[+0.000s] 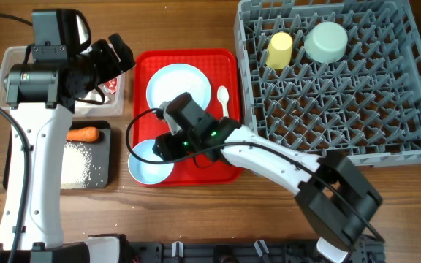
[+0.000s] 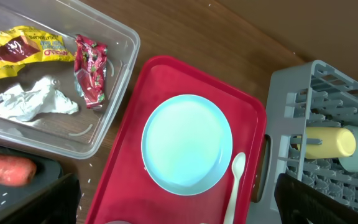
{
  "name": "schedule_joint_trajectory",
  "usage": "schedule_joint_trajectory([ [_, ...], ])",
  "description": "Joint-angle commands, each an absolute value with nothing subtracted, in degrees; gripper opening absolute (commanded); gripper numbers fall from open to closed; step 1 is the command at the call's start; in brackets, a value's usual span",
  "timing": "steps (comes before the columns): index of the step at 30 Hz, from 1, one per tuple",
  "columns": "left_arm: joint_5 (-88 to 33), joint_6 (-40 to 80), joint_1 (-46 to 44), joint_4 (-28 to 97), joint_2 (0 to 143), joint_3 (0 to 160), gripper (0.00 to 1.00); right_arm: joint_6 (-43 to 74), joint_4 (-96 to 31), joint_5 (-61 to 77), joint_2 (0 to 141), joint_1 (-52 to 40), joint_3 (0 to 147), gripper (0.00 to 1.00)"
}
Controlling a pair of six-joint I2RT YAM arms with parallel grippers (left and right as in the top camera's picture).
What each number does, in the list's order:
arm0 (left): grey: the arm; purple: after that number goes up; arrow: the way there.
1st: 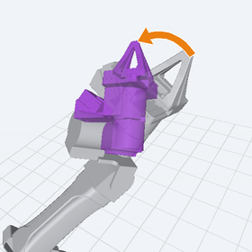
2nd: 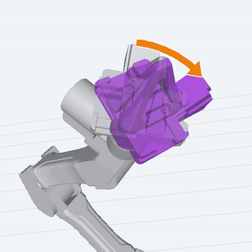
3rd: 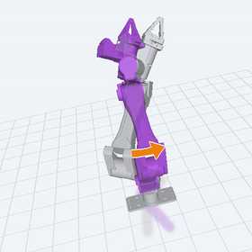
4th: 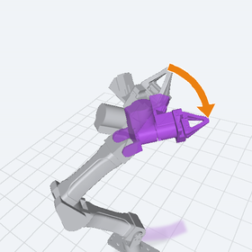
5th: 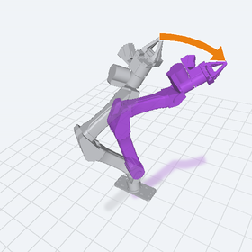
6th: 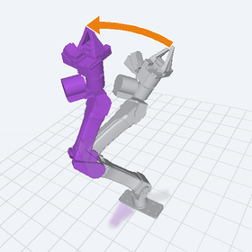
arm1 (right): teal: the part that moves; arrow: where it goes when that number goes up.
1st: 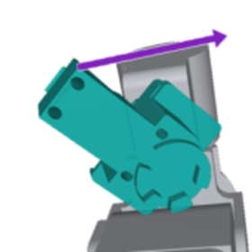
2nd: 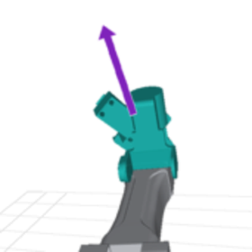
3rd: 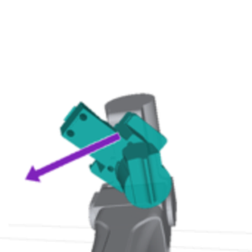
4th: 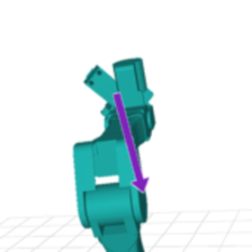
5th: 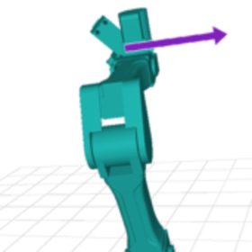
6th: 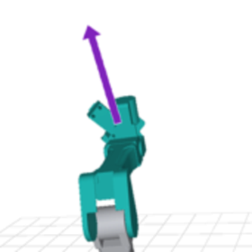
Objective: Sort waste into correct bins and load items into the dishwasher rack
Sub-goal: 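Move right gripper left over red tray down to light-blue bowl rim, then close right gripper on light-blue bowl rim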
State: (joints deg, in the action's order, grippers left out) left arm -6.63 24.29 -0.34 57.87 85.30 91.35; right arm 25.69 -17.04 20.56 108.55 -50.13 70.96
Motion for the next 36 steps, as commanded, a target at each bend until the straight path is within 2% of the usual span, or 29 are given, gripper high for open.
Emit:
schedule_joint_trajectory([
  [1,-5.89,23.38,-0.05,57.74,85.27,91.50,1.00,29.10,-16.91,20.47,112.62,-50.72,70.76,0.41],
  [3,-5.91,23.35,-0.05,57.74,85.27,91.50,1.00,30.48,-16.73,20.49,114.13,-50.72,70.76,0.36],
  [12,-5.91,23.35,-0.03,57.74,85.27,91.50,1.00,31.46,-14.02,22.50,115.85,-50.72,70.78,0.28],
  [15,-5.91,23.35,-0.05,57.74,85.27,91.50,1.00,31.55,-13.93,19.25,115.81,-50.68,70.83,0.25],
  [18,-5.91,23.35,-0.05,57.74,85.27,91.50,1.00,31.11,-13.91,17.96,114.30,-49.65,71.07,0.28],
  [22,-5.91,23.35,-0.05,57.74,85.27,91.50,1.00,26.98,-13.69,17.87,110.10,-49.10,71.37,0.36],
  [29,-5.89,23.35,-0.05,57.74,85.27,91.50,1.00,26.52,-17.54,12.12,101.30,-48.82,71.37,0.37],
  [36,-5.91,23.35,-0.05,57.74,85.27,91.50,1.00,24.18,-24.93,6.35,104.03,-48.90,70.08,0.38],
])
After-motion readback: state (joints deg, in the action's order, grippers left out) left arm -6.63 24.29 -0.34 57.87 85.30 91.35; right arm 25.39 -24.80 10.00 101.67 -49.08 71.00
